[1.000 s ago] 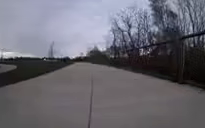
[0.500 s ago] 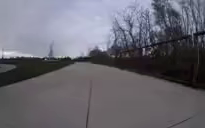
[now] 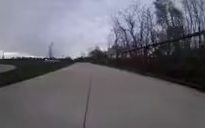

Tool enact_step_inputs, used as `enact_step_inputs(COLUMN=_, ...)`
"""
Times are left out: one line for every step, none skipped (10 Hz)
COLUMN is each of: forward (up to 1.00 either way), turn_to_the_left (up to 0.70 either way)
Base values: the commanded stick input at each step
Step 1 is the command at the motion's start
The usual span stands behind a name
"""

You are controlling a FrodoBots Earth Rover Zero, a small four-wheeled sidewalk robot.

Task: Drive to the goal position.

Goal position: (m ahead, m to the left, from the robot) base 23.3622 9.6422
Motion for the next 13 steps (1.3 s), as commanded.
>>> enact_step_inputs(forward=1.0, turn_to_the_left=0.0)
enact_step_inputs(forward=1.0, turn_to_the_left=0.03)
enact_step_inputs(forward=1.0, turn_to_the_left=0.14)
enact_step_inputs(forward=1.0, turn_to_the_left=0.35)
enact_step_inputs(forward=1.0, turn_to_the_left=0.3)
enact_step_inputs(forward=1.0, turn_to_the_left=0.14)
enact_step_inputs(forward=1.0, turn_to_the_left=0.02)
enact_step_inputs(forward=1.0, turn_to_the_left=0.0)
enact_step_inputs(forward=1.0, turn_to_the_left=0.0)
enact_step_inputs(forward=1.0, turn_to_the_left=0.0)
enact_step_inputs(forward=1.0, turn_to_the_left=0.0)
enact_step_inputs(forward=1.0, turn_to_the_left=0.0)
enact_step_inputs(forward=1.0, turn_to_the_left=0.0)
